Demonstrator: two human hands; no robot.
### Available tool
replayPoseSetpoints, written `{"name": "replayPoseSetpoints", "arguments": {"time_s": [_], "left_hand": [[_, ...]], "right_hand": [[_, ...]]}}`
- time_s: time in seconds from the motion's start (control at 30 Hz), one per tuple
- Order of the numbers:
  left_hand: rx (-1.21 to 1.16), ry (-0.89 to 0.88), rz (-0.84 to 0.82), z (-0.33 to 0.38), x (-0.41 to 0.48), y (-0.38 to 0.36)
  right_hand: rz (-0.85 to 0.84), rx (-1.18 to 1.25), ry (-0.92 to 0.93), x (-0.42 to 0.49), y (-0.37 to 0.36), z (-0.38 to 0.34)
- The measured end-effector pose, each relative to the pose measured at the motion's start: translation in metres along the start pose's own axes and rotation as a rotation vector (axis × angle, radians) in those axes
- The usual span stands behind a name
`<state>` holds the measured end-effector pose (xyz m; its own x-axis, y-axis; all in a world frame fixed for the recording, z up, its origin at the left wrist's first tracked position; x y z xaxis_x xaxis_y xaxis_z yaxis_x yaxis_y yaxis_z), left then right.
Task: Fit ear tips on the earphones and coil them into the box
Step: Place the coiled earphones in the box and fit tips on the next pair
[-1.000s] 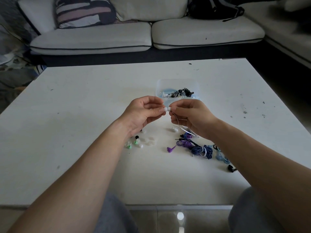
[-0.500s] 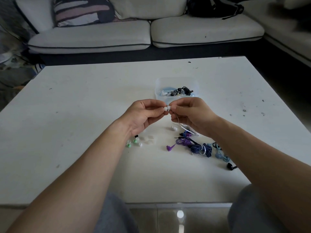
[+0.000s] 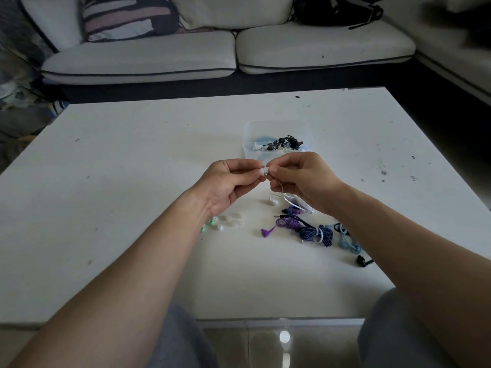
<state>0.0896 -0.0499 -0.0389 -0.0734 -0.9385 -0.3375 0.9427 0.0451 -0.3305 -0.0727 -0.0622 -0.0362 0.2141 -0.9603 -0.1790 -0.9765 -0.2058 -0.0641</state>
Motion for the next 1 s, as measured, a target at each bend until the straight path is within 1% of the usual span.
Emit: {"name": "replayPoseSetpoints", "arguments": {"time_s": [0.17, 0.37, 0.5, 0.57, 0.63, 0.7, 0.73, 0.83, 0.9, 1.0], "left_hand": [[0.013, -0.001, -0.002, -0.001, 0.001, 0.001], [0.018, -0.014, -0.037, 0.001, 0.003, -0.002], [0.121, -0.037, -0.069, 0.001, 0.003, -0.006], [0.19, -0.058, -0.071, 0.0, 0.004, -0.007], [0.363, -0.12, -0.023, 0.0, 0.006, -0.005], [0.612, -0.227, 0.04, 0.001, 0.011, -0.001], [0.721, -0.277, 0.054, 0.0, 0.014, 0.0], [1.037, -0.36, 0.078, -0.011, 0.023, -0.003], [1.16, -0.369, 0.097, -0.019, 0.027, -0.006], [1.249, -0.355, 0.084, -0.033, 0.03, -0.012]], "right_hand": [[0.013, -0.022, 0.021, 0.0, 0.0, -0.001], [0.02, 0.034, -0.013, -0.001, 0.001, -0.001], [0.005, -0.009, -0.027, -0.001, 0.002, -0.002], [0.007, -0.068, -0.017, -0.001, 0.002, -0.003], [0.074, -0.221, 0.01, 0.004, 0.008, -0.003], [0.139, -0.476, 0.065, 0.011, 0.019, -0.006], [0.144, -0.623, 0.089, 0.014, 0.023, -0.006], [0.033, -1.029, 0.052, 0.017, 0.034, 0.005], [-0.044, -1.245, 0.002, 0.019, 0.039, 0.017], [-0.02, -1.339, -0.079, 0.021, 0.044, 0.029]]}}
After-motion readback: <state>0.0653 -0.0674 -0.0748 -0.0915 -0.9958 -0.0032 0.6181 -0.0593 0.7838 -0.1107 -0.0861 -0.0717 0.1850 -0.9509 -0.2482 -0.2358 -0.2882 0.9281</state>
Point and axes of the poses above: each hand's wrist, its own x-axis towards the middle knuckle, its own y-axis out of the back of the hand, z = x × y, the point moved 5 cm from there along x, towards the middle knuckle, and after that the axes turned 5 degrees about z, right-handed, at the moved point
